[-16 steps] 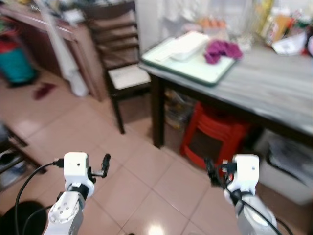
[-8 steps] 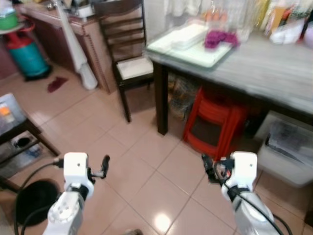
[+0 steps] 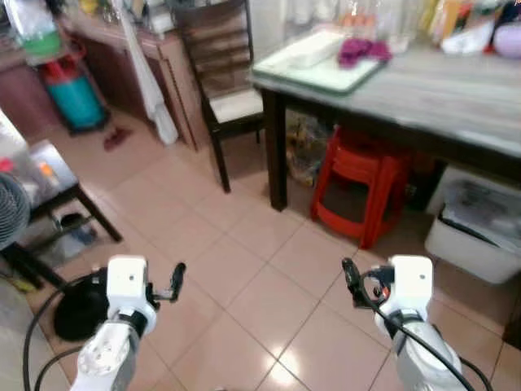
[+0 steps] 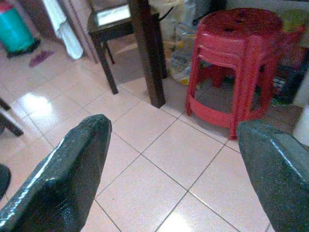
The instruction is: Setting the table
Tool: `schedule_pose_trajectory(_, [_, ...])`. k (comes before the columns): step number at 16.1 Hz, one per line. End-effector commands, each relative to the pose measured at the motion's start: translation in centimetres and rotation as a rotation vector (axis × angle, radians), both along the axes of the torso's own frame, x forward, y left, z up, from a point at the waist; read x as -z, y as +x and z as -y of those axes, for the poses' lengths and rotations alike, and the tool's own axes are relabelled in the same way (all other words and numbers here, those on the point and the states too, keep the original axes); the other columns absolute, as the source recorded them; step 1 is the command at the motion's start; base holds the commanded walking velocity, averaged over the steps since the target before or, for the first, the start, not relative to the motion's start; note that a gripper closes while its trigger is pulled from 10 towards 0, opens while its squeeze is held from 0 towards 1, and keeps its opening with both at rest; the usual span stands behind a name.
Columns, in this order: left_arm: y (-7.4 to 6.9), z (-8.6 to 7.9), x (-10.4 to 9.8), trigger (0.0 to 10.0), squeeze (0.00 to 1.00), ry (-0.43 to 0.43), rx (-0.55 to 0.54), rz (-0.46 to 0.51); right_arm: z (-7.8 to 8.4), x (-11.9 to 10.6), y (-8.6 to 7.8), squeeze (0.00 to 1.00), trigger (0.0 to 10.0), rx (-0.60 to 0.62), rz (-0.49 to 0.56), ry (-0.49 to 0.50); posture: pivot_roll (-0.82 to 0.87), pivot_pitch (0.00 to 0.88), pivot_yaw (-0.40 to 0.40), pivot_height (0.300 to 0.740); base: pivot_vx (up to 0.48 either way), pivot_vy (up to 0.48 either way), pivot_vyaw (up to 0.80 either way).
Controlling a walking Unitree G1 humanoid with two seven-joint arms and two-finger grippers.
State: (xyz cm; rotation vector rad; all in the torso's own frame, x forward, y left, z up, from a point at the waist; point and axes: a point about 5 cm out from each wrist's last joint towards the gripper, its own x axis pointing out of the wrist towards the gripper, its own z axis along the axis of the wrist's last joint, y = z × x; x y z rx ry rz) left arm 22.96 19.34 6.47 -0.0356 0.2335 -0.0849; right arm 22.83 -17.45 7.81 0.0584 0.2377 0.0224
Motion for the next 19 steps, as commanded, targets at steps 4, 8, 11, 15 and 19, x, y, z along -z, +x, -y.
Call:
schedule_pose_trajectory(4, [0.81,0.31,-1.03,10.0,0.0,-0.024,0.059,0.051,-0.44,-0.46,0.14,0.0,10.0,-0.01,0.022,0.015,-0.17,0.074,0.085,0.74,0.0,0.0,-0.19])
schedule_pose_trajectory(8, [0.76,0.34,-0.57,10.0,0.0,-0.041,0.068,0.044,-0.38,-0.47,0.21,0.0,10.0,-0.011,0.025,0.014,-0.17,0.074,0.085,0.74,0.0,-0.197,-0.77])
schedule_pose_trajectory(11, [0.7,0.32,-0.43,10.0,0.0,-0.045,0.071,0.039,-0.43,-0.47,0.09,0.0,10.0,-0.014,0.024,0.017,-0.17,0.08,0.084,0.74,0.0,-0.285,-0.7])
schedule_pose_trajectory(15, [0.73,0.3,-0.43,10.0,0.0,-0.05,0.075,0.043,-0.43,-0.77,-0.04,0.0,10.0,-0.011,0.037,0.022,-0.17,0.087,0.084,0.74,0.0,-0.314,0.0])
schedule_pose_trajectory(19, [0.74,0.43,-0.47,10.0,0.0,-0.059,0.084,0.048,-0.69,-1.19,0.16,0.0,10.0,-0.018,0.045,0.031,-0.17,0.09,0.08,0.74,0.0,-0.322,-0.2])
